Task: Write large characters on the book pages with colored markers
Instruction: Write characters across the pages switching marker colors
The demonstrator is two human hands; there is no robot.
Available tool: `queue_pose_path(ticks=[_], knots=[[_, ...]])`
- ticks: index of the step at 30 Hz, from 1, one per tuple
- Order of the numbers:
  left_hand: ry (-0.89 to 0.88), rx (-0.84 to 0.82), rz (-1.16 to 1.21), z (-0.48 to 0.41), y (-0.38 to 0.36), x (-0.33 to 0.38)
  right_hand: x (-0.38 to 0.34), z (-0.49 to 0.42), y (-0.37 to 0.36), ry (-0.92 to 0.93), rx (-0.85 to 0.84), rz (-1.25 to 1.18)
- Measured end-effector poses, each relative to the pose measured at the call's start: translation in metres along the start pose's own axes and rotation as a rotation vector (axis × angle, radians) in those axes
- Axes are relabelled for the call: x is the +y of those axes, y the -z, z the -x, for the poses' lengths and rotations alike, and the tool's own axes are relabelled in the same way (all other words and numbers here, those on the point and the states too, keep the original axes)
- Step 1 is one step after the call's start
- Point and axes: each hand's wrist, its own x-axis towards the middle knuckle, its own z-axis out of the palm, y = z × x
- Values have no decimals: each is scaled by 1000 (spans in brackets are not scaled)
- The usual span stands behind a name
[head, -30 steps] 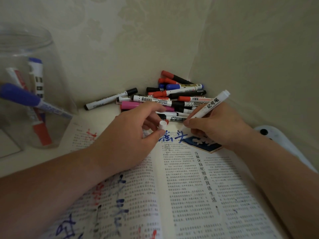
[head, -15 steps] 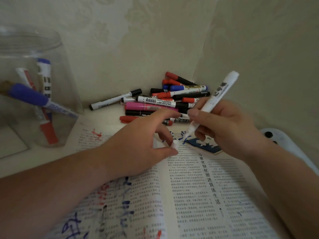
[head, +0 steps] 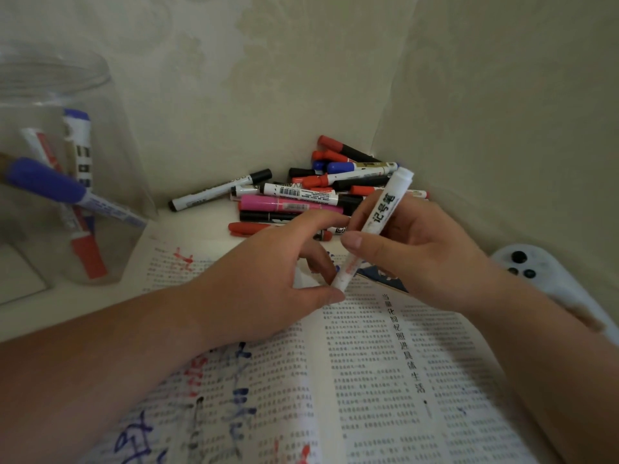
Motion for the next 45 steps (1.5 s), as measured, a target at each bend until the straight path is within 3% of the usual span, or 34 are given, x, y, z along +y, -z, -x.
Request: queue_pose_path(ticks=[3, 8, 11, 19, 27, 32, 37, 41, 45], knots=[[0, 6, 2, 0, -1, -1, -4, 2, 0, 90, 57, -117], [2, 28, 10, 1, 0, 0, 2, -1, -3, 172, 193, -63], [1, 29, 5, 1, 0, -1, 1, 0, -4, 227, 202, -147], [21, 57, 33, 0, -3, -3, 1, -3, -5, 332, 204, -69], [-51, 300, 39, -5, -8, -4, -6, -4, 4, 345, 330, -85], [-45, 338, 66, -5, -9, 1, -6, -5, 4, 427, 370, -28], [-49, 266, -1, -4, -8, -5, -3, -3, 2, 373, 362, 6], [-82, 265, -29, -1, -8, -4, -5, -1, -1, 196, 322, -66], [-127, 340, 20, -3, -9, -5, -5, 0, 2, -34, 95, 206]])
